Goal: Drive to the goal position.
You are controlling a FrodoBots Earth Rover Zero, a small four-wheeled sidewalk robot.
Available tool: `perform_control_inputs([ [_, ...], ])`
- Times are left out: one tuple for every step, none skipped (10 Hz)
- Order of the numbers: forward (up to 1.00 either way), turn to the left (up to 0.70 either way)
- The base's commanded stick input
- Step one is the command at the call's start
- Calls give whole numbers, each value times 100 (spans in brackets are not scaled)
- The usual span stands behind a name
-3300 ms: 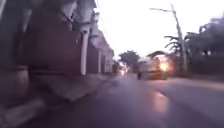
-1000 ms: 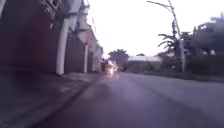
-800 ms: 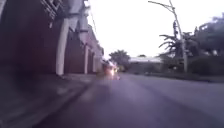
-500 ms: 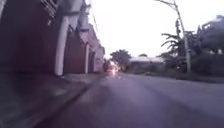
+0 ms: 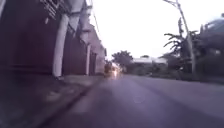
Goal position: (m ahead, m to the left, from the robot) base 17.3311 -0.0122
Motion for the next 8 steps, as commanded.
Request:
perform_control_inputs([
  [70, 0],
  [70, 0],
  [70, 0],
  [70, 0],
  [70, 0],
  [70, 0],
  [70, -9],
  [70, -32],
])
